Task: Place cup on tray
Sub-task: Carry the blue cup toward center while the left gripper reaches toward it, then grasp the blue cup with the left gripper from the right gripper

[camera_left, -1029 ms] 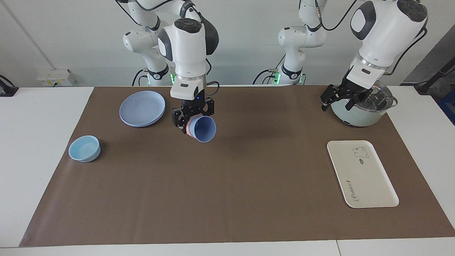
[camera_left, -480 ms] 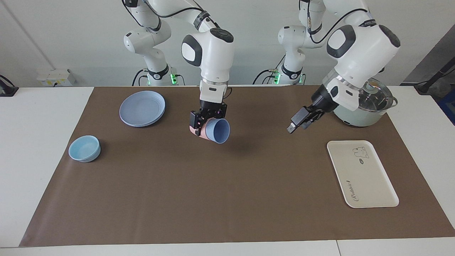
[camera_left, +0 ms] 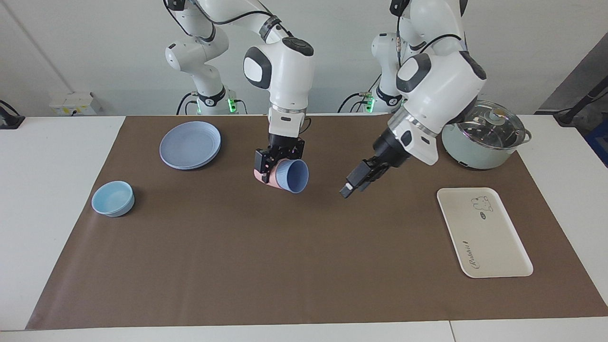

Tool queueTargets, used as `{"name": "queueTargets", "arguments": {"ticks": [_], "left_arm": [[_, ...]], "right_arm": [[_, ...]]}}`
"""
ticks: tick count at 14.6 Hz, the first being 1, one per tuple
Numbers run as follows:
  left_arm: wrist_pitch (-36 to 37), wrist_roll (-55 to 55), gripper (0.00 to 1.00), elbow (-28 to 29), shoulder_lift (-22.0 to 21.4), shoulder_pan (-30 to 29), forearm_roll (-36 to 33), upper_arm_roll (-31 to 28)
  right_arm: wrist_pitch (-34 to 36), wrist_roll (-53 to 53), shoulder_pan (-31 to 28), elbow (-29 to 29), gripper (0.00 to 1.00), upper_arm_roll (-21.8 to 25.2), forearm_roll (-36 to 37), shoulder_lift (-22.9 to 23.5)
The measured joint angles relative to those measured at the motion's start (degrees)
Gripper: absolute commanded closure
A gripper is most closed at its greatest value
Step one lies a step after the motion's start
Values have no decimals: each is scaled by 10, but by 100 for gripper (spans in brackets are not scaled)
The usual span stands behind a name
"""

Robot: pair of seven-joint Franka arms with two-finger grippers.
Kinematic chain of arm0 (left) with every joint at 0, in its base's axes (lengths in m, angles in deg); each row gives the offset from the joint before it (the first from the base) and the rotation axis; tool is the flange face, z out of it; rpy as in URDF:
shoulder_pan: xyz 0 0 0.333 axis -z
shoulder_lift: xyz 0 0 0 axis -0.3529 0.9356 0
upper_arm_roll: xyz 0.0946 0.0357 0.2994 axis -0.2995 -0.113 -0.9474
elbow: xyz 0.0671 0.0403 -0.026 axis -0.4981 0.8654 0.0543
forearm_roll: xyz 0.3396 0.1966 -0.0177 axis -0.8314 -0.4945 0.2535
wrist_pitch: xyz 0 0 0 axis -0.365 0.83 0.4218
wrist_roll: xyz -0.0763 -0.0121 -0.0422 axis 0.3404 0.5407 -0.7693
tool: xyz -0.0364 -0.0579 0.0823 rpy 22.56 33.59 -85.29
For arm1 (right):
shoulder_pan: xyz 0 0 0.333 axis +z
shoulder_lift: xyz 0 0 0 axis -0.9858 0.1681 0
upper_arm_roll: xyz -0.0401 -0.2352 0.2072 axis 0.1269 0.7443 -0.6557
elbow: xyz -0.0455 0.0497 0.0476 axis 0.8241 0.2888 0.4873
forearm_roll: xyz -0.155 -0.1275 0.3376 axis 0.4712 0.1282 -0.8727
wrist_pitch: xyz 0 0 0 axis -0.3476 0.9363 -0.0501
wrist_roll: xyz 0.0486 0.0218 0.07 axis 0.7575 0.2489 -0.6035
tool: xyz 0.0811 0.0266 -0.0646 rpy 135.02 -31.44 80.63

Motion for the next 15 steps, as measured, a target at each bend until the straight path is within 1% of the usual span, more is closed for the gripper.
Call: {"name": "queueTargets", "arguments": {"ticks": [2,4,8,10,12,14,15], "left_arm": [[-16,5,19,0,8,19,0,0],[-13,5,20,1,12,28,-3,-1],[64,4,22,1,13,27,-30,-4],[89,0,24,0,12,25,-36,-6],[96,-8,34,0,12,26,-36,-5],[102,-12,51,0,11,27,-36,5],[106,-12,62,0,11,27,-36,11]], "right_arm": [[-28,0,0,1,100,-3,-5,1],[-55,0,0,1,100,-4,-22,6],[-77,0,0,1,100,-4,-30,13],[-84,-4,-1,1,100,-4,-34,14],[-95,-22,-1,1,100,-4,-58,15],[-103,-33,-2,1,100,-4,-69,16],[-105,-34,-2,1,100,-4,-69,17]]}}
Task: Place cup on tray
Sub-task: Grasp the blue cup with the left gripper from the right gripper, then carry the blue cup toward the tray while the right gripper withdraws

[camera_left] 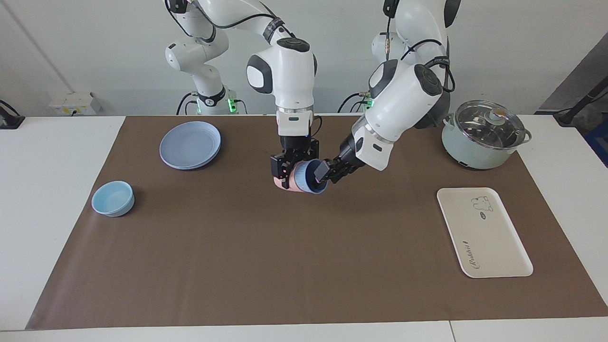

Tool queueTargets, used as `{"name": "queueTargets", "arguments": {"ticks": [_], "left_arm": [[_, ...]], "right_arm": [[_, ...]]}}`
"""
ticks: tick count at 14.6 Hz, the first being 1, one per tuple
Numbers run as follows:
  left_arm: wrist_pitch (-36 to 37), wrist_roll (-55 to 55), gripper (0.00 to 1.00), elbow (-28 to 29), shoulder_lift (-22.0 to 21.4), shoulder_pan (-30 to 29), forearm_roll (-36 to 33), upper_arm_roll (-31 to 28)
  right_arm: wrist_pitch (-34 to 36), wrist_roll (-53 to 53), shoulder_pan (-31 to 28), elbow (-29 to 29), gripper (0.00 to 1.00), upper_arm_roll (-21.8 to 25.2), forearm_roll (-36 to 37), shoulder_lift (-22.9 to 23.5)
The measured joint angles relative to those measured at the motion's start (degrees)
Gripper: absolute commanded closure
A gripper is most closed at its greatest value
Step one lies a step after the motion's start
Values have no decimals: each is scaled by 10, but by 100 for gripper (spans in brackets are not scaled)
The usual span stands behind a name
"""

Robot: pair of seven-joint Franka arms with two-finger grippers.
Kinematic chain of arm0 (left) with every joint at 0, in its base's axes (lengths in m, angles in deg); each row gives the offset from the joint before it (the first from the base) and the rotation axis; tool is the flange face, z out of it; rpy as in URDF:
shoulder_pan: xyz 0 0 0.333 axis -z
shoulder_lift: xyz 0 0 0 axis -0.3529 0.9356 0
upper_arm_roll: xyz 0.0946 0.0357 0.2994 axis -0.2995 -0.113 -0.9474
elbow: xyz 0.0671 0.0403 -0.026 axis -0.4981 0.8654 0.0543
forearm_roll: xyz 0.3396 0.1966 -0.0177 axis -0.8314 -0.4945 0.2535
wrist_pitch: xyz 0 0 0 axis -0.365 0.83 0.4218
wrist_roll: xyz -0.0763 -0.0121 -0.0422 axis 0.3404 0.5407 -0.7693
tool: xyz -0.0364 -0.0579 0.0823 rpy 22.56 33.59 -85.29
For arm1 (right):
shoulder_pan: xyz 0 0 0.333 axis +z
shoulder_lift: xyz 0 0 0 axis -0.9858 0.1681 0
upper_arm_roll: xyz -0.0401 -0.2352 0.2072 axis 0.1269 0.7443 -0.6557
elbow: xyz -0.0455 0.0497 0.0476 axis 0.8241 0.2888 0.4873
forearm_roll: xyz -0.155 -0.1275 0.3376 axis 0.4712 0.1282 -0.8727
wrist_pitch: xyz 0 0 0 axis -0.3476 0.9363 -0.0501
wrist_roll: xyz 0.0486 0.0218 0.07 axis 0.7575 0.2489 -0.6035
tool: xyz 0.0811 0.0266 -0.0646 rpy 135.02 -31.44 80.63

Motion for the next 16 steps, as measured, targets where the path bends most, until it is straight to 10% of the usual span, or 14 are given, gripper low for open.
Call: {"name": "queueTargets", "arguments": {"ticks": [5,16], "left_arm": [[18,0,100,0,-1,-1,2,4],[26,-2,100,-27,-4,-35,15,0]], "right_arm": [[-4,0,-1,0,100,0,0,1],[-8,0,-2,1,100,1,-1,6]]}}
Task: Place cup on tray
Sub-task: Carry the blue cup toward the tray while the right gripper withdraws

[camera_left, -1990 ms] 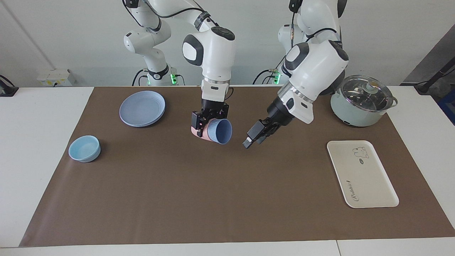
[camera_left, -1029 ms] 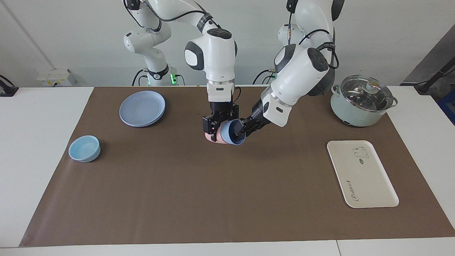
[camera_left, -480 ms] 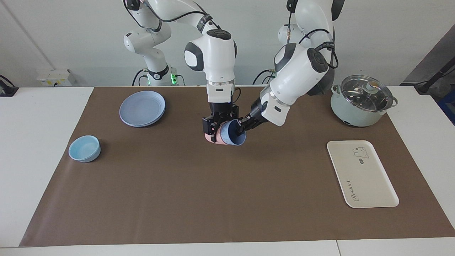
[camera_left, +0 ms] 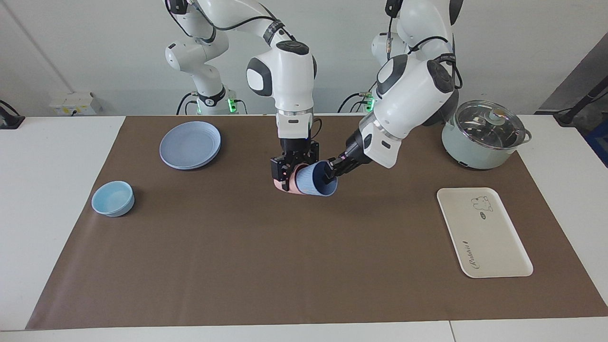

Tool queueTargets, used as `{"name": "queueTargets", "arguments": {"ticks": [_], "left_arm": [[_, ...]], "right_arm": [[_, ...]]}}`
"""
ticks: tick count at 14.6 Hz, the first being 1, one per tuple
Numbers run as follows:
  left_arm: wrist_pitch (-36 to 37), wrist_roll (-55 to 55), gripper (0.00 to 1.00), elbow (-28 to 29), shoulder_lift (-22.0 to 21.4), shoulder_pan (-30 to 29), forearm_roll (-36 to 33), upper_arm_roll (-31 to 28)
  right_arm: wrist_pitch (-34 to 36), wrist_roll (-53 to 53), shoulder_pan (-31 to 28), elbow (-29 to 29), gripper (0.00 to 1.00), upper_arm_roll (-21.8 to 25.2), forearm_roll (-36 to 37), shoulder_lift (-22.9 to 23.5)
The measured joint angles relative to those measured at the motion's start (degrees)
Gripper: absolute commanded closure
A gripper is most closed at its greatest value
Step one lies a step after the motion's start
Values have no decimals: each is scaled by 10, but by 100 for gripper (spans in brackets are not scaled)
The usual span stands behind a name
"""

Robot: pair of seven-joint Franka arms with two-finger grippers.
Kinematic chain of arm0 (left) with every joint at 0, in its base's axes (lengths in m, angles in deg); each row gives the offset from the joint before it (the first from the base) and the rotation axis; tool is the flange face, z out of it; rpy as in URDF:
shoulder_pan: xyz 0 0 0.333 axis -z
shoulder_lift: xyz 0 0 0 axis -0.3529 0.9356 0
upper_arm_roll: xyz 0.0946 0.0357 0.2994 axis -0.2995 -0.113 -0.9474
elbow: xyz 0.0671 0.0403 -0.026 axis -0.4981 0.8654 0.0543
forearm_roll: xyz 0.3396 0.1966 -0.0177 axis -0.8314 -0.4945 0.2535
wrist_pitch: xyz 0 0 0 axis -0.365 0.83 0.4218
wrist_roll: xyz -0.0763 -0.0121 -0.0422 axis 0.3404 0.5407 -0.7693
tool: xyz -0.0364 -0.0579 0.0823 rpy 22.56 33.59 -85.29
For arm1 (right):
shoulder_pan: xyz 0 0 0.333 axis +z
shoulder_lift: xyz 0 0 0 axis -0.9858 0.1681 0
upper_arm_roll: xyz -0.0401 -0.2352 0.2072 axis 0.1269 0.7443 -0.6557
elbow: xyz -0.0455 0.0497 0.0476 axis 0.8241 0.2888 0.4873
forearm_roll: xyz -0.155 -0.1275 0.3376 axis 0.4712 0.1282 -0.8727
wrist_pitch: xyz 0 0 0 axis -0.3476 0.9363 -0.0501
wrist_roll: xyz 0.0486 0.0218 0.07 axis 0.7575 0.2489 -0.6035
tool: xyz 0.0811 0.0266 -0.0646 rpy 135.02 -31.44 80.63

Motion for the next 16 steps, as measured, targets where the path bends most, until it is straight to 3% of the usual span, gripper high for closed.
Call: {"name": "queueTargets", "arguments": {"ticks": [5,9,12,16], "left_arm": [[3,-65,100,-11,0,-88,-22,-11],[-2,-200,100,-11,-1,-194,-110,-14],[-17,-325,100,-1,-2,-273,-125,-16],[-146,-459,100,84,-20,-360,-129,-21]], "right_arm": [[-1,0,0,3,100,-1,-1,1],[-1,0,-10,7,100,0,-10,1],[-1,-8,-56,14,100,2,-36,-9],[-22,-108,-125,13,100,3,-126,-24]]}}
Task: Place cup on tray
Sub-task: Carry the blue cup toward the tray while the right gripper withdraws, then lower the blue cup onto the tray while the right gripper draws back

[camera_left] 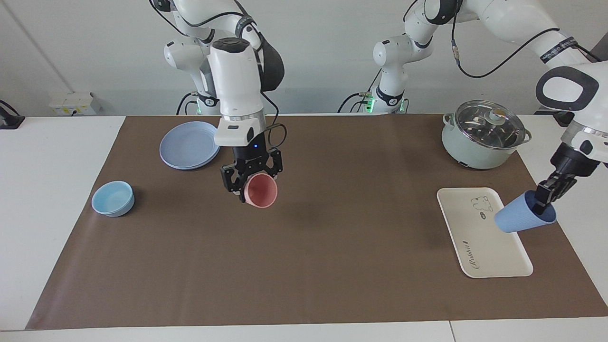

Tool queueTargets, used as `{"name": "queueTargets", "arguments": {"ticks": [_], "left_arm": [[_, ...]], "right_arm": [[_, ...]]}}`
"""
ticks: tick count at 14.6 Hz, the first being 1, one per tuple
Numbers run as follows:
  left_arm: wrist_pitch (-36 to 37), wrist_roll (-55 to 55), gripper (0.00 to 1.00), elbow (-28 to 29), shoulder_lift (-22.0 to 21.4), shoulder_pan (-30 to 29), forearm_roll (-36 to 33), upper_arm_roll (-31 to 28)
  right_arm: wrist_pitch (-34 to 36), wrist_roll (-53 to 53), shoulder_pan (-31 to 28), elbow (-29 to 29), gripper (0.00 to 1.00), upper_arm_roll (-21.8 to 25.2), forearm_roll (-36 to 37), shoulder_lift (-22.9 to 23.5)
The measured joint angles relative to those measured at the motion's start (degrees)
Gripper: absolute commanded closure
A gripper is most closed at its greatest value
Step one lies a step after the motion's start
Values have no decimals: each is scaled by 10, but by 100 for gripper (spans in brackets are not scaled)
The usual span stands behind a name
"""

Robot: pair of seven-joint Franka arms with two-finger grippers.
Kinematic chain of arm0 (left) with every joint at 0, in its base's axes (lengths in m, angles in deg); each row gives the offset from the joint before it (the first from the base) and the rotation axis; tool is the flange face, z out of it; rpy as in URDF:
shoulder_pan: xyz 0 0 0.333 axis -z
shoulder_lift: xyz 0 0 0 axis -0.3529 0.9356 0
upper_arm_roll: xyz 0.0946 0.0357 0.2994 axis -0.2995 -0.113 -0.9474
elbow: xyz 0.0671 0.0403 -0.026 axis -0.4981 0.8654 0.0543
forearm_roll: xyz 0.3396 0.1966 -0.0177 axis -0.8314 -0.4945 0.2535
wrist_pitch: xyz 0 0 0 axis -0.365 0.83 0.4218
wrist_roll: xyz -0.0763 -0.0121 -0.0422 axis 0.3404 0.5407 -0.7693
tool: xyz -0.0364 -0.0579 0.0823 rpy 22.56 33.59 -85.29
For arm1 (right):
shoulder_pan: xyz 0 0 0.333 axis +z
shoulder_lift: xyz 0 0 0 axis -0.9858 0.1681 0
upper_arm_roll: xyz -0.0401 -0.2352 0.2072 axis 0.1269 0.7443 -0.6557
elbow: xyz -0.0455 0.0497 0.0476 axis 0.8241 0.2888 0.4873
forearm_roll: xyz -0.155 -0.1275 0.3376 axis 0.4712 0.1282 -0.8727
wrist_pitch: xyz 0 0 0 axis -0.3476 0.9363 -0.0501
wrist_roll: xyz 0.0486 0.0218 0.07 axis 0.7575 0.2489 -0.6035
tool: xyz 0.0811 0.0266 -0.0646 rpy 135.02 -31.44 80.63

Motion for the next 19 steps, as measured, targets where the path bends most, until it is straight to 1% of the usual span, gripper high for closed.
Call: {"name": "queueTargets", "arguments": {"ticks": [1,3,5,7,9,11,14,15,16,17,18,19], "left_arm": [[-35,-19,100,28,-6,-14,0,-1],[-76,-33,100,64,-10,-26,0,0],[-108,-34,100,89,-10,-26,0,3],[-160,-35,100,128,-7,-24,0,9],[-199,-58,100,157,5,-21,-1,11],[-217,-86,100,164,20,-21,-1,9],[-233,-95,100,165,37,-20,-1,9],[-234,-95,73,165,40,-19,-1,10],[-234,-95,48,165,41,-18,-1,10],[-234,-95,36,164,41,-16,-1,11],[-234,-95,11,163,41,-12,-1,11],[-232,-95,0,161,41,-9,-1,12]], "right_arm": [[-17,-43,-19,-3,100,0,-42,0],[-34,-139,-60,-7,100,1,-129,2],[-34,-233,-98,-15,100,2,-206,3],[-34,-323,-131,-30,100,2,-280,2],[-39,-417,-161,-53,100,3,-353,1],[-70,-543,-187,-91,100,3,-468,1],[-108,-747,-206,-150,100,3,-680,11],[-112,-795,-210,-159,100,3,-731,19],[-112,-830,-213,-163,100,3,-765,28],[-112,-857,-216,-165,100,3,-788,37],[-112,-886,-218,-166,100,3,-814,45],[-110,-923,-221,-166,100,2,-844,54]]}}
